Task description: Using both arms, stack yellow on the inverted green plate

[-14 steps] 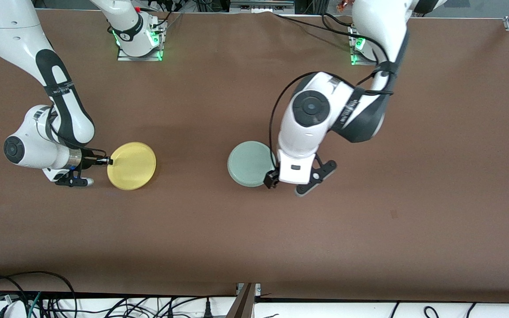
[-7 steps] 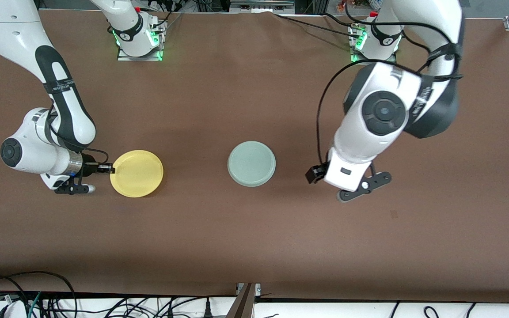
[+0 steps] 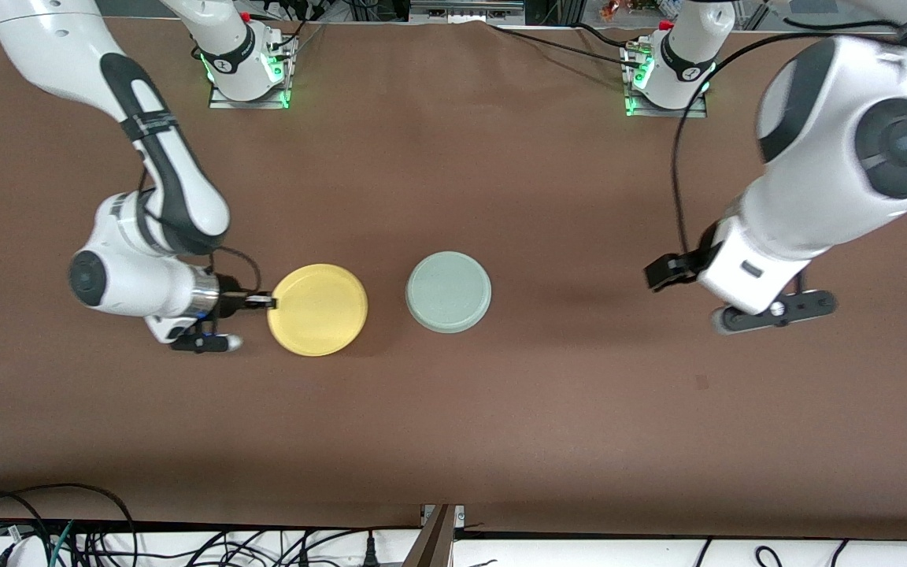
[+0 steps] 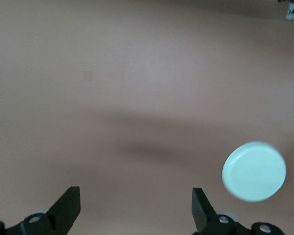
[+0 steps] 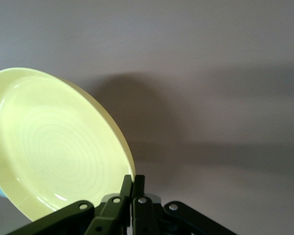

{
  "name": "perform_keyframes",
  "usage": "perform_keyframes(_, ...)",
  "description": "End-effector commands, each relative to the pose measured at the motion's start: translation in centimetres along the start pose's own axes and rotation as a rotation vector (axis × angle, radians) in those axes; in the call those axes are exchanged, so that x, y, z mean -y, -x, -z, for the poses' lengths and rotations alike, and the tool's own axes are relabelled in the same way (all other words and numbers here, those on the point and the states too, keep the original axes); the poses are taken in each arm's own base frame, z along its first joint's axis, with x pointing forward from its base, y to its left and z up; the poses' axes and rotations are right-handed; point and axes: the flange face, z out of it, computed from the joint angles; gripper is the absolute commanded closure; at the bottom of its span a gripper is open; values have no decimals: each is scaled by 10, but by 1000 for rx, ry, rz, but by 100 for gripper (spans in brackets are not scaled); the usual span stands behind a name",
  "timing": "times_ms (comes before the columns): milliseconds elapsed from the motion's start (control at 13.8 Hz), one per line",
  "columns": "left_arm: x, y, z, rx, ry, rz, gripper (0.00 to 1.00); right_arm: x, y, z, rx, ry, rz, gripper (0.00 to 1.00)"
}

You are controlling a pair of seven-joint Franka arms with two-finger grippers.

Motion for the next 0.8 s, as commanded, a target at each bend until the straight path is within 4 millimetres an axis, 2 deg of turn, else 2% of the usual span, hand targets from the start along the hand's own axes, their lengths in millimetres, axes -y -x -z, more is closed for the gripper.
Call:
perform_keyframes(0, 40, 12, 32, 17, 30, -96, 0, 73, 24, -27, 18, 3, -65, 100)
perform_keyframes(145, 55, 30, 56, 21, 21, -138, 0, 117, 42, -50, -1, 8, -116, 100)
perform_keyframes(291, 71, 43, 72, 33, 17, -167, 0, 145, 56, -78, 0, 12, -143, 100)
perform_keyframes(436, 103, 53, 69, 39, -12, -177, 0, 166, 69, -101, 9, 20, -138, 100)
perform_keyframes(655, 159, 63, 52, 27, -17, -201, 0, 186, 82, -118, -1, 17, -156, 100)
perform_keyframes(727, 169, 62, 44, 12, -12, -222, 0, 187, 83, -123, -4, 16, -159, 100)
